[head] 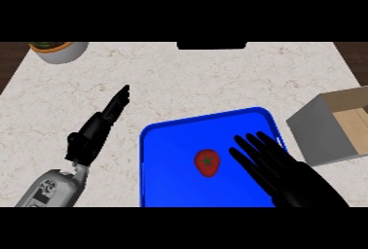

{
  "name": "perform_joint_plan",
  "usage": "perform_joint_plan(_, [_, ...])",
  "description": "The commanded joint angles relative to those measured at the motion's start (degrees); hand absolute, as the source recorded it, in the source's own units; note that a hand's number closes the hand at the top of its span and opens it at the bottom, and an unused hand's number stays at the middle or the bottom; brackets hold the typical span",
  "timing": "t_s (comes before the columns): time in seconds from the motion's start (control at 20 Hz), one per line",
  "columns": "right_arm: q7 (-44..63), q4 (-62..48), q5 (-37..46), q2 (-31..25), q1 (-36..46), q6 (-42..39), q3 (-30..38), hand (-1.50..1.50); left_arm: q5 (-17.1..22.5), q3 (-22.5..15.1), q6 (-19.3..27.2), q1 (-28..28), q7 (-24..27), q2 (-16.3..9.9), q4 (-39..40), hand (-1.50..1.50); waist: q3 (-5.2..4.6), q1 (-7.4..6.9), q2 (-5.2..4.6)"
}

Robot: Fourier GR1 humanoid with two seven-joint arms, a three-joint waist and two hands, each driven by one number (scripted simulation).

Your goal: Pick the tomato from the tray and place it in the cardboard box

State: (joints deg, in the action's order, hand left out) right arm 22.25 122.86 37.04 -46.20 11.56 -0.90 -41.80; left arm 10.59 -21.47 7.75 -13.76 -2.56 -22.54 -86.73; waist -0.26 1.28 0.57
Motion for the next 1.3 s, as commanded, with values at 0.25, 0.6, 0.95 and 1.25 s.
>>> perform_joint_plan(0.25, [27.27, 9.17, -5.22, 13.06, 5.0, -21.31, -8.04, -1.5, -2.52, -1.13, -1.48, 0.0, 2.08, 2.85, 1.98, 0.0, 0.13, -1.38, -0.47])
perform_joint_plan(0.6, [29.68, 1.93, -6.52, 24.06, 7.79, -26.47, -2.64, -1.5, -6.23, -0.13, -1.33, -0.42, -2.25, 6.11, -0.03, 0.0, 0.25, -1.37, -0.54])
perform_joint_plan(0.95, [25.16, -9.58, 2.13, 29.53, 6.91, -25.11, -5.71, -1.5, -6.86, 4.15, -4.61, -1.57, -1.55, 5.9, 1.46, 0.0, 0.25, -1.32, -0.57])
perform_joint_plan(1.25, [19.11, -14.01, 5.68, 29.71, 3.94, -25.17, -3.77, -1.5, -7.67, 6.1, -5.81, -3.23, -5.89, 8.49, 0.03, 0.0, 0.27, -1.24, -0.56])
